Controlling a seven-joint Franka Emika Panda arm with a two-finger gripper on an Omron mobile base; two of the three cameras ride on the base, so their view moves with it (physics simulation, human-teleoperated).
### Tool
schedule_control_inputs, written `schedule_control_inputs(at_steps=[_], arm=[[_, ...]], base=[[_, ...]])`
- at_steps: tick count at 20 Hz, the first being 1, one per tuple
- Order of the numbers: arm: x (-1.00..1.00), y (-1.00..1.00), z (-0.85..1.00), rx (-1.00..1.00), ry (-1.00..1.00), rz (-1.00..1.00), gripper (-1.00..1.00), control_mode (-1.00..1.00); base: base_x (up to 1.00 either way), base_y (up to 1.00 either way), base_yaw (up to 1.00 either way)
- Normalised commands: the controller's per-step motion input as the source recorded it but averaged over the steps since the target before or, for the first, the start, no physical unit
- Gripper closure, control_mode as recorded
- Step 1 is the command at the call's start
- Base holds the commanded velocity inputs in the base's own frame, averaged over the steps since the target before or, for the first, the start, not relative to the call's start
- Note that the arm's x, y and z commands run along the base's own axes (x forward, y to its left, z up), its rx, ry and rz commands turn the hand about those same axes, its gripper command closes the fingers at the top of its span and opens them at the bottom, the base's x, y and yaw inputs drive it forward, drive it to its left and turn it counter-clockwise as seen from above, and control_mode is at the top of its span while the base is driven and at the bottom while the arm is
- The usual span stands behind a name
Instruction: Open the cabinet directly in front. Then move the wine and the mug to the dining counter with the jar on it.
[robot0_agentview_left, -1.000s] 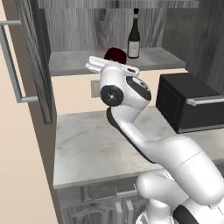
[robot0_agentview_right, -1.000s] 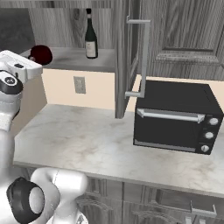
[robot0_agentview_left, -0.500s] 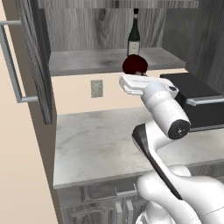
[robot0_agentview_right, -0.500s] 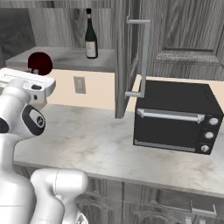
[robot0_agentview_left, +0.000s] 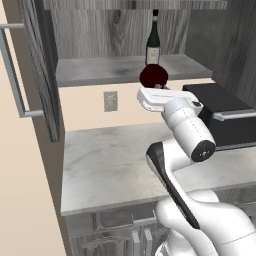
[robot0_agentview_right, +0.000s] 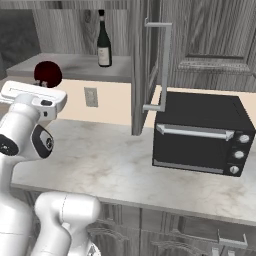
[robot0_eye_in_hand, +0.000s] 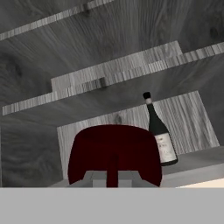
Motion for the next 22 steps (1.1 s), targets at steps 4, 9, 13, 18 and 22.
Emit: schedule_control_inputs(at_steps=[4,9,13,18,22], arm=[[0.0,0.0,0.0,0.0,0.0,0.0,1.0,-1.0],[0.0,0.0,0.0,0.0,0.0,0.0,1.0,-1.0],[0.0,0.0,0.0,0.0,0.0,0.0,1.0,1.0],[0.0,0.0,0.0,0.0,0.0,0.0,1.0,1.0],[0.0,0.0,0.0,0.0,0.0,0.0,1.0,1.0]], base=[[0.0,0.0,0.0],[0.0,0.0,0.0],[-0.03,0.0,0.0],[-0.62,0.0,0.05],[-0.74,0.0,0.19]])
